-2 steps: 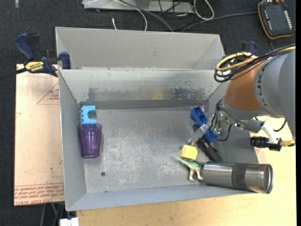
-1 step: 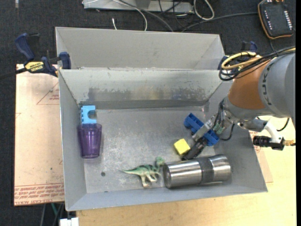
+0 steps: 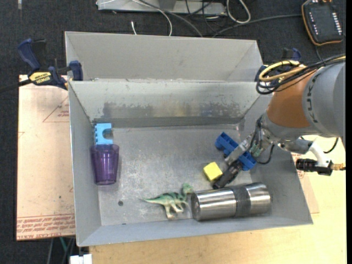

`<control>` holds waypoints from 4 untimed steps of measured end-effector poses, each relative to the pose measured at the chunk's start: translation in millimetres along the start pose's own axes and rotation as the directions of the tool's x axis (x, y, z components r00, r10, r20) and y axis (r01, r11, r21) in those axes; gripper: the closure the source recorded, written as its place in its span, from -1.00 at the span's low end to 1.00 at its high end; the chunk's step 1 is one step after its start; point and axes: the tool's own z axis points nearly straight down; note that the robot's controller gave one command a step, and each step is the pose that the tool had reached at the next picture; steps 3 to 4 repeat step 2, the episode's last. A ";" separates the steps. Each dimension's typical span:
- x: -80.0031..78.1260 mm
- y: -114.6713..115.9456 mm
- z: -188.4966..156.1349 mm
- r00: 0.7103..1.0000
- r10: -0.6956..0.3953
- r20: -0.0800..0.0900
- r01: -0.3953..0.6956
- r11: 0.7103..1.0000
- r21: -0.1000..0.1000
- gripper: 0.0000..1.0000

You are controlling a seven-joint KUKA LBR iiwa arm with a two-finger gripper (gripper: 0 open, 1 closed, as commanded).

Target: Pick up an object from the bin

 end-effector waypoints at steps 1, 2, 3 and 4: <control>1.7 -2.9 -24.8 1.000 -0.001 -0.007 0.001 1.000 0.010 1.00; 0.1 -1.2 -57.6 1.000 -0.002 -0.003 0.002 1.000 0.006 1.00; 0.1 -1.2 -57.6 1.000 -0.002 -0.003 0.002 1.000 0.006 1.00; 0.1 -1.2 -57.6 1.000 -0.002 -0.003 0.002 1.000 0.006 1.00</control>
Offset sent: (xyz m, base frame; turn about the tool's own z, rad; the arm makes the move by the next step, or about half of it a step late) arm -0.0037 -0.0001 0.0819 -0.0017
